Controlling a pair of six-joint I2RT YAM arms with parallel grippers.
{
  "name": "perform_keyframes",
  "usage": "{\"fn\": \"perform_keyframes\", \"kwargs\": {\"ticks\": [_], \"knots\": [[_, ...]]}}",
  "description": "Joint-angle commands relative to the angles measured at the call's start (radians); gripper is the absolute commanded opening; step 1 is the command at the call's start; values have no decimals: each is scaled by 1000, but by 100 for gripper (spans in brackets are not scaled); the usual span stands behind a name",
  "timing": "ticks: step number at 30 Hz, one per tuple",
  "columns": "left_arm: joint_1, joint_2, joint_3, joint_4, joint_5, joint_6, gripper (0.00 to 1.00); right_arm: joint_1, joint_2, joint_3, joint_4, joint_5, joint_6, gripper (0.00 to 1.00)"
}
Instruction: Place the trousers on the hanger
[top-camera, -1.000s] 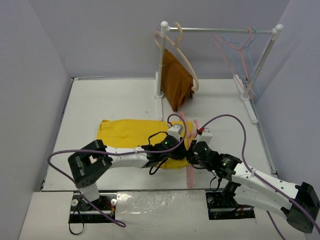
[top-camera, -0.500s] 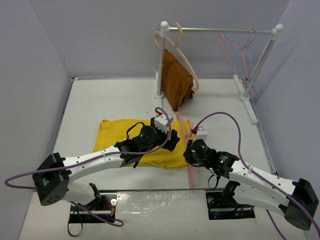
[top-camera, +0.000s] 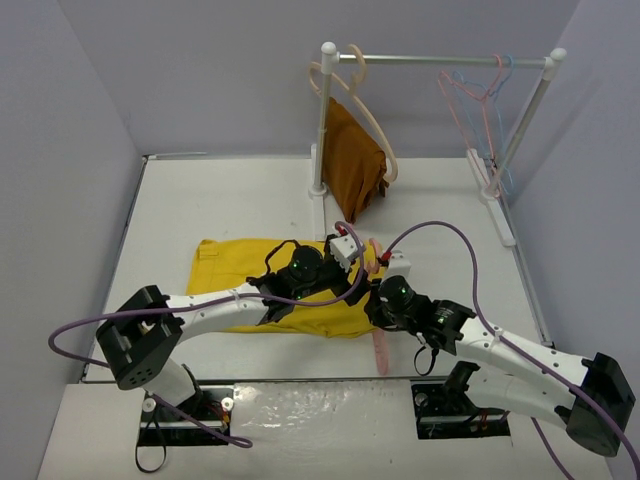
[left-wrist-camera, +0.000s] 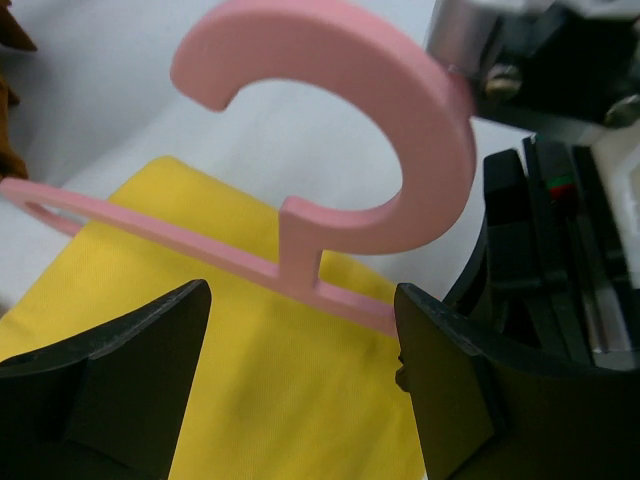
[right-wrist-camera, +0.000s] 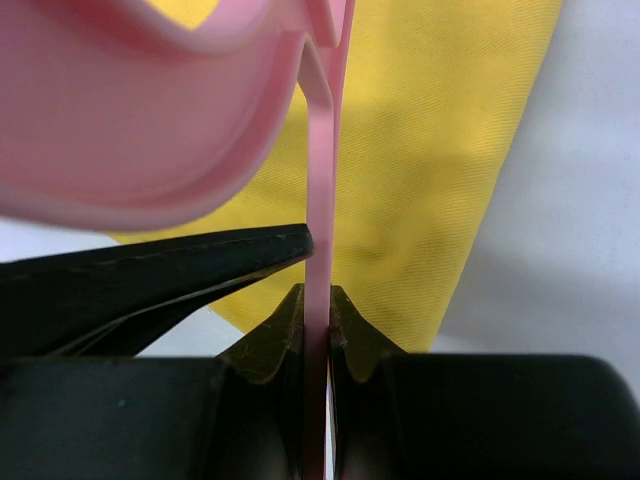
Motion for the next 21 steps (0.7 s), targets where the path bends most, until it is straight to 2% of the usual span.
{"fn": "perform_keyframes", "kwargs": {"ticks": [1,10,18,21], "knots": [[31,-4,57,197,110,3,71,9,-12,53,82,-23,-7,0],[74,83,83,258,231,-55,69,8,-26,56,88,-35,-11,0],[83,114,86,276,256,-48,65,8,-30,56,95,-39,-8,0],[84,122,85,297,267,-47,60,8,-30,55,97,-42,-8,0]]}}
